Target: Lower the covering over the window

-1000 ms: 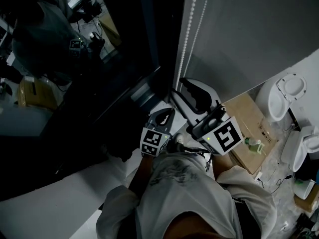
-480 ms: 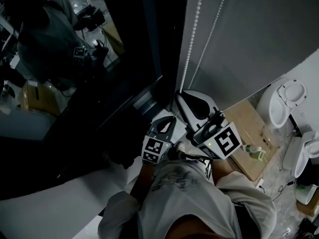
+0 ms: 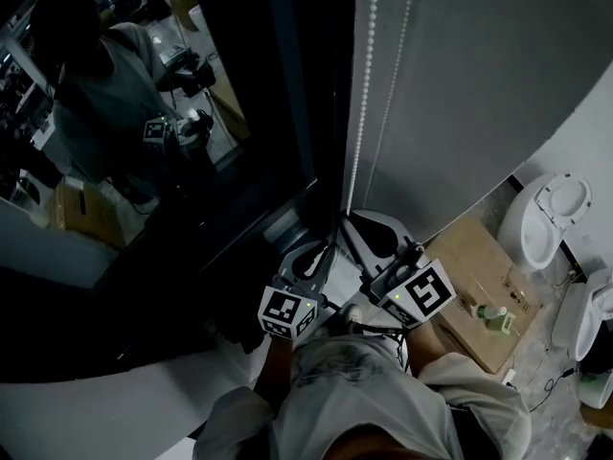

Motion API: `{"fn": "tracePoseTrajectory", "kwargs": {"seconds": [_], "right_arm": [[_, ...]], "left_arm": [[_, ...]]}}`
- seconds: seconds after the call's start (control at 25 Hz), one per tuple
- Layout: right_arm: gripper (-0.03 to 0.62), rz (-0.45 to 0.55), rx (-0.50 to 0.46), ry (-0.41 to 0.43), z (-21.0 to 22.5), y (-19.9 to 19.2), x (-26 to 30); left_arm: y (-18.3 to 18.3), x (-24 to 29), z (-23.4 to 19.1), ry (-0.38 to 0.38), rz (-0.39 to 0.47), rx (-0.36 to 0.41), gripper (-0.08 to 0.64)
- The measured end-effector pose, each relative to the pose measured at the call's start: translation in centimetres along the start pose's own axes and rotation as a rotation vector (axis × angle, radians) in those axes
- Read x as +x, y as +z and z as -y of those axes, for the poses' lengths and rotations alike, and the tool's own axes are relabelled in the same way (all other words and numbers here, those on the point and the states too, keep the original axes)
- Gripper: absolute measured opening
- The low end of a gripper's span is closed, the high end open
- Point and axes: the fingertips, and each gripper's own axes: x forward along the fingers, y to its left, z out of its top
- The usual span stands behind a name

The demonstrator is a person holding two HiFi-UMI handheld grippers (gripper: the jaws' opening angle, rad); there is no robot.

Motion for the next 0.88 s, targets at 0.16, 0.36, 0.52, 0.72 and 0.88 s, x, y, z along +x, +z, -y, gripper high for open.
{"fn": "tracePoseTrajectory", "kwargs": {"seconds": [0.16, 0.36, 0.52, 0.72, 0.88], "right_arm": [[0.018, -0.009, 0.027, -0.002, 0.0, -0.4, 0.1], [0.018, -0.028, 0.031, -0.006, 0.1, -1.8, -0.3], [0.018, -0.036, 0.026, -0.001, 0.1, -2.3, -0.4], [0.017, -0.096, 0.041, -0.021, 0.0, -4.2, -1.2], [0.018, -0.088, 0.054, -0.021, 0.1, -4.1, -1.4]], "left_arm": [[2.8, -0.7, -0.5, 0.013, 0.065, 0.013, 0.044], [6.1, -1.4, -0.9, 0.014, 0.131, 0.025, 0.049], [8.2, -1.7, -1.2, 0.02, 0.15, 0.029, 0.06], [11.8, -2.0, -0.6, -0.009, 0.199, 0.07, 0.063], [15.2, -2.2, 0.3, -0.044, 0.264, 0.094, 0.064]]}}
